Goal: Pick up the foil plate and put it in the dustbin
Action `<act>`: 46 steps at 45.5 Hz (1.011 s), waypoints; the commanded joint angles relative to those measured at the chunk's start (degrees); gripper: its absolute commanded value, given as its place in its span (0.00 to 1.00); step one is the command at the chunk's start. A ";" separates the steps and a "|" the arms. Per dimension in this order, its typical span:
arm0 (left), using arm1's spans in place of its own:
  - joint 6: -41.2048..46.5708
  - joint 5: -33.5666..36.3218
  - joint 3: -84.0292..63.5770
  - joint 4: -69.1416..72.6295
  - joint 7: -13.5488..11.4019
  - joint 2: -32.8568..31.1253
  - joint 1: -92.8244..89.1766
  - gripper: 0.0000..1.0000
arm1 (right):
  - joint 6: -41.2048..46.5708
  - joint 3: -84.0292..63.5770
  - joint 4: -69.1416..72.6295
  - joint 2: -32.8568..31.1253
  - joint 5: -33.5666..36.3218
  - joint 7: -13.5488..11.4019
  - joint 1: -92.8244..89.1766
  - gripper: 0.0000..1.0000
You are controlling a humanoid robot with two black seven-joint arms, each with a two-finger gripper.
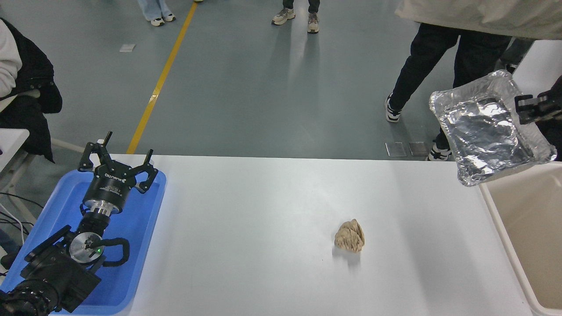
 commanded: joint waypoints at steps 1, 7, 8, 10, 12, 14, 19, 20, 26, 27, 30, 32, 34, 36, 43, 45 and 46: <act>0.00 0.00 0.01 0.00 0.00 0.00 0.00 1.00 | -4.33 0.97 -18.46 -0.88 1.20 -0.26 -17.57 0.00; 0.00 0.00 0.01 0.00 0.00 0.00 0.00 1.00 | -8.02 0.97 -26.02 -0.79 7.69 -0.44 -27.94 0.00; 0.00 0.00 0.01 0.00 0.00 0.00 0.00 1.00 | -8.63 0.97 -27.08 -0.79 9.01 -0.44 -29.79 0.00; 0.00 0.00 0.01 0.00 0.00 0.00 0.00 1.00 | -9.95 0.97 -28.92 -0.79 11.56 -0.61 -33.13 0.00; 0.00 0.00 0.01 0.00 0.00 0.00 0.00 1.00 | -11.62 0.97 -30.51 -0.87 14.11 -1.05 -36.12 0.00; 0.00 0.00 0.01 0.00 0.00 0.00 0.00 1.00 | -13.20 0.97 -31.56 -0.79 16.39 -1.58 -38.58 0.00; 0.00 0.00 0.01 0.00 0.00 0.00 0.00 1.00 | -19.35 1.24 -33.33 -0.79 21.85 -2.98 -43.07 0.00; 0.00 0.00 0.01 -0.08 0.00 0.00 0.00 1.00 | -20.49 1.41 -33.33 -0.87 22.73 -3.07 -43.86 0.00; 0.00 0.00 0.01 0.00 0.00 0.00 0.00 1.00 | -25.42 2.64 -33.41 -0.88 25.90 -3.95 -48.78 0.00; 0.00 0.00 0.01 0.00 0.00 0.00 0.00 1.00 | -25.95 2.99 -33.41 -0.79 25.99 -4.13 -49.57 0.00; 0.00 0.00 0.01 -0.08 0.00 0.00 0.00 1.00 | -27.09 4.40 -33.94 -0.88 25.99 -4.48 -51.77 0.00; 0.00 0.00 0.01 0.00 0.00 0.00 0.00 1.00 | -27.53 5.71 -34.38 -0.88 25.99 -4.48 -53.26 0.00; 0.00 0.00 0.01 0.00 0.00 0.00 0.00 1.00 | -27.80 7.03 -35.08 -0.79 25.99 -4.65 -55.02 0.00; 0.00 0.00 0.01 0.00 0.00 0.00 0.00 1.00 | -28.06 8.35 -36.13 -0.79 25.99 -5.00 -56.87 0.00; 0.00 0.00 0.01 0.00 0.00 0.00 0.00 1.00 | -28.24 12.22 -39.30 -0.70 25.99 -5.36 -61.71 0.00; 0.00 0.00 0.01 0.00 0.00 0.00 0.00 1.00 | -28.24 12.75 -39.39 -0.70 25.99 -5.36 -62.06 0.00; 0.00 0.00 0.01 0.00 0.00 0.00 0.00 1.00 | -28.24 12.92 -39.39 -0.70 25.90 -5.36 -62.06 0.00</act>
